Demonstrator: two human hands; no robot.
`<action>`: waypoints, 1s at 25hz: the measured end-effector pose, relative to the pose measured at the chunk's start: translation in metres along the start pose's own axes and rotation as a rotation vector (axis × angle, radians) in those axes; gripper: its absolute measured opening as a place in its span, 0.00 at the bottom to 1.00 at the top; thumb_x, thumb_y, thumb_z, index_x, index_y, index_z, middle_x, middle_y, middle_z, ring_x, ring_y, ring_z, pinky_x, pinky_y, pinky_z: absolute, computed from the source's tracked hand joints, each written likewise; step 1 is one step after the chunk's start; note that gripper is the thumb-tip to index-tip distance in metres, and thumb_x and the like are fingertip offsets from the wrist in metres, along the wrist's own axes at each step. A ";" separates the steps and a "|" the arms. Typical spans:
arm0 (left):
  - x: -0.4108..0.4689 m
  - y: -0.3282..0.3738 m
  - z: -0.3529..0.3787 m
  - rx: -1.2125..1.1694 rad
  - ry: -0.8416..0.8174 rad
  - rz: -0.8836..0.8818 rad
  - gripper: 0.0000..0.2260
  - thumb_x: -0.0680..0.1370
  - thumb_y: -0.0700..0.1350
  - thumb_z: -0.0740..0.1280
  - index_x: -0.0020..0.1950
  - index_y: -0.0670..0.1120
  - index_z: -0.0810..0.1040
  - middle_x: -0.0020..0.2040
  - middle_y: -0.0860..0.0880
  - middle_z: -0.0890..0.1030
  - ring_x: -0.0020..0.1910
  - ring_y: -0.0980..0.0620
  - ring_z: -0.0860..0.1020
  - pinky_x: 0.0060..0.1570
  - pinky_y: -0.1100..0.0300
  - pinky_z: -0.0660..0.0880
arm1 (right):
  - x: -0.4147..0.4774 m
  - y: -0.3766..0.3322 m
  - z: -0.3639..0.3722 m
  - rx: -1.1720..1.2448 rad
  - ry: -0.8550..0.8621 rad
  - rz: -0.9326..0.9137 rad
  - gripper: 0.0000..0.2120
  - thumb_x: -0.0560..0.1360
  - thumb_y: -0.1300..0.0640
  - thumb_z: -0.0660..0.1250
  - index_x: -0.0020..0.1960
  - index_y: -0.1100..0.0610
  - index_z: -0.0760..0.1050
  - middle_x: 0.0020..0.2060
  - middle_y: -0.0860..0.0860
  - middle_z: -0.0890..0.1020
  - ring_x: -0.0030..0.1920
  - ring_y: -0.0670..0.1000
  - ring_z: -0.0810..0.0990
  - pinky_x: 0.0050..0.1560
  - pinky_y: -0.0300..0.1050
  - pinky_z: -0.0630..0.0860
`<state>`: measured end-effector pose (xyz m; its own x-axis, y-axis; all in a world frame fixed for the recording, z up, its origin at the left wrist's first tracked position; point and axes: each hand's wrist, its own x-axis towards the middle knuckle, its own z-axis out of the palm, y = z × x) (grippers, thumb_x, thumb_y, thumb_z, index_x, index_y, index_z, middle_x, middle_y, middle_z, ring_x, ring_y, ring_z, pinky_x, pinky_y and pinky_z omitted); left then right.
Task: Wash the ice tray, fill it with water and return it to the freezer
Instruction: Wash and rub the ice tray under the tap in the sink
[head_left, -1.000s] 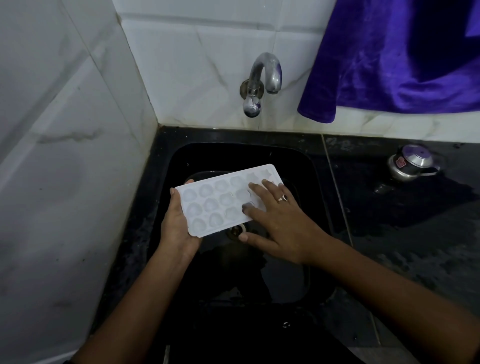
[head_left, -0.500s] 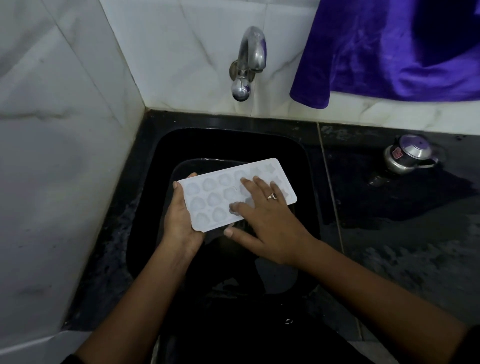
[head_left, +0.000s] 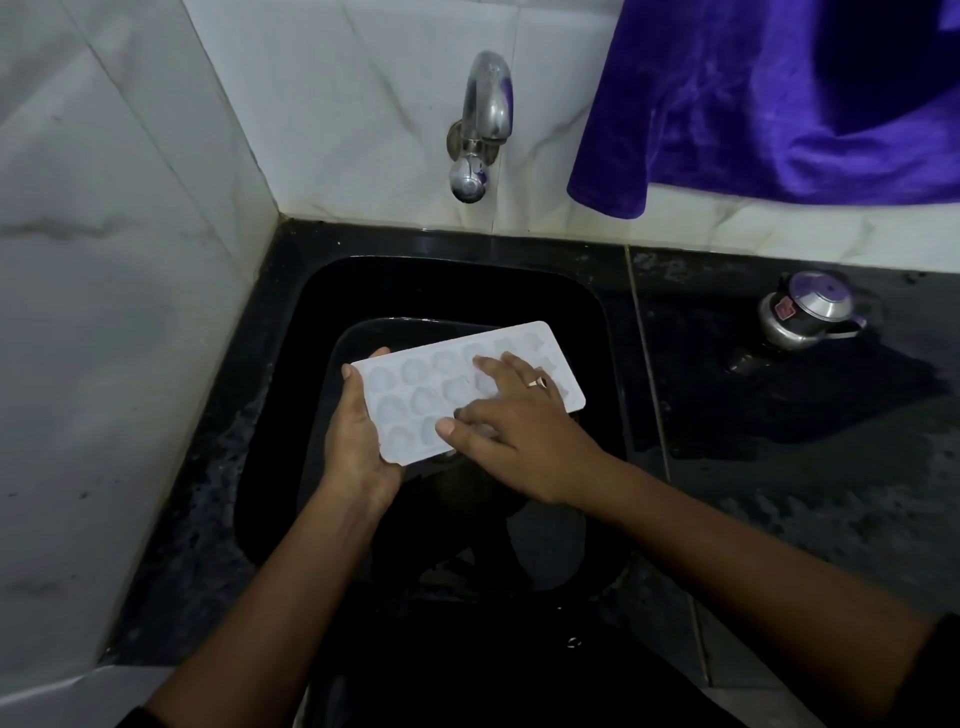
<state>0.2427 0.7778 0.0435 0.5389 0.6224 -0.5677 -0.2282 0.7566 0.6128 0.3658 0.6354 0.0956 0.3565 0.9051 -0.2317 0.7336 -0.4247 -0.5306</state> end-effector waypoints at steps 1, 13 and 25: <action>0.000 -0.002 0.000 0.008 -0.004 -0.001 0.24 0.85 0.64 0.54 0.71 0.53 0.78 0.65 0.42 0.84 0.61 0.39 0.84 0.56 0.39 0.82 | 0.003 -0.001 -0.002 -0.038 0.018 -0.002 0.26 0.82 0.32 0.53 0.53 0.47 0.84 0.82 0.54 0.59 0.83 0.56 0.48 0.80 0.63 0.39; -0.001 0.005 0.007 -0.005 -0.013 -0.037 0.25 0.85 0.65 0.55 0.72 0.52 0.78 0.64 0.42 0.85 0.61 0.38 0.84 0.56 0.39 0.81 | -0.001 0.020 0.006 -0.390 0.111 -0.221 0.25 0.83 0.32 0.53 0.66 0.45 0.78 0.80 0.57 0.62 0.82 0.64 0.53 0.79 0.70 0.47; 0.001 -0.008 0.011 0.039 0.005 -0.029 0.23 0.85 0.64 0.56 0.70 0.53 0.79 0.63 0.43 0.85 0.60 0.40 0.85 0.54 0.42 0.82 | 0.001 -0.003 0.019 -0.325 0.167 -0.034 0.30 0.83 0.34 0.52 0.51 0.56 0.81 0.77 0.59 0.67 0.79 0.62 0.58 0.80 0.68 0.45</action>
<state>0.2542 0.7702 0.0435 0.5407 0.6013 -0.5883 -0.1805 0.7659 0.6170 0.3528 0.6377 0.0810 0.3983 0.9148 -0.0675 0.8827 -0.4023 -0.2428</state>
